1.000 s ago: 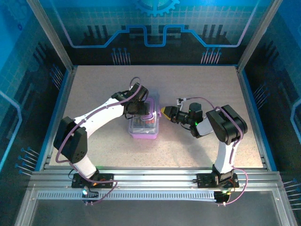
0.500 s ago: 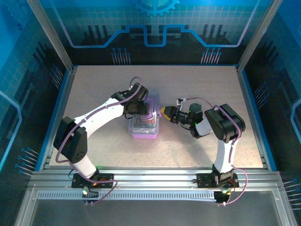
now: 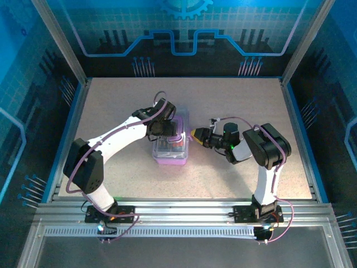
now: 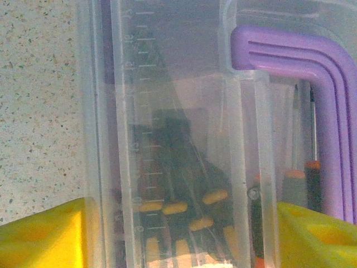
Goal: Pack the tool kit
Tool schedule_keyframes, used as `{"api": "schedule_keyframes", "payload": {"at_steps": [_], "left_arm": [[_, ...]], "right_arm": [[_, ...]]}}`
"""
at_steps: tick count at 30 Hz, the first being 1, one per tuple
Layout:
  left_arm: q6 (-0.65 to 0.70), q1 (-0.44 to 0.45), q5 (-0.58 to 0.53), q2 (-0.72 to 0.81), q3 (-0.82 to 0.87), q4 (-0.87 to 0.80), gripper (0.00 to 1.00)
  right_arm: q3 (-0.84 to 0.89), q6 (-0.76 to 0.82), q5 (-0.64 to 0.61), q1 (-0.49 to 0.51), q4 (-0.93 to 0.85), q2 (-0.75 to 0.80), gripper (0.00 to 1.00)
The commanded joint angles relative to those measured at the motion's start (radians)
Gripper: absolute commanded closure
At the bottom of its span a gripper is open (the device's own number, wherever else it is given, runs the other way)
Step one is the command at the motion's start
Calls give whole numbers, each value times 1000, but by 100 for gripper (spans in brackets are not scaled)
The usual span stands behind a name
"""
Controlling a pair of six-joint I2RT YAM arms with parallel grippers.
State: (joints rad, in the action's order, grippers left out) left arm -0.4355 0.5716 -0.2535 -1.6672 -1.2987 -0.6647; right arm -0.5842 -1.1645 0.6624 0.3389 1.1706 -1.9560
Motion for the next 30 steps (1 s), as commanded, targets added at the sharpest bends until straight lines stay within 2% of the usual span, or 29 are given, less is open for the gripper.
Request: {"api": "schedule_keyframes", "payload": {"at_steps": [1, 12, 18, 24, 30], "left_arm": [[15, -1, 130, -82, 85, -72, 34], [11, 0, 141, -79, 89, -66, 34], [3, 1, 153, -81, 107, -45, 33], [9, 1, 157, -95, 113, -40, 33], [11, 2, 162, -96, 111, -33, 33]], "right_arm": [[-3, 34, 4, 9, -37, 16, 48], [-20, 35, 3, 15, -57, -8, 53], [-24, 37, 1, 2, -106, -11, 63], [-25, 19, 41, -19, -99, 2, 64], [-25, 103, 26, -43, -248, 95, 63]]}}
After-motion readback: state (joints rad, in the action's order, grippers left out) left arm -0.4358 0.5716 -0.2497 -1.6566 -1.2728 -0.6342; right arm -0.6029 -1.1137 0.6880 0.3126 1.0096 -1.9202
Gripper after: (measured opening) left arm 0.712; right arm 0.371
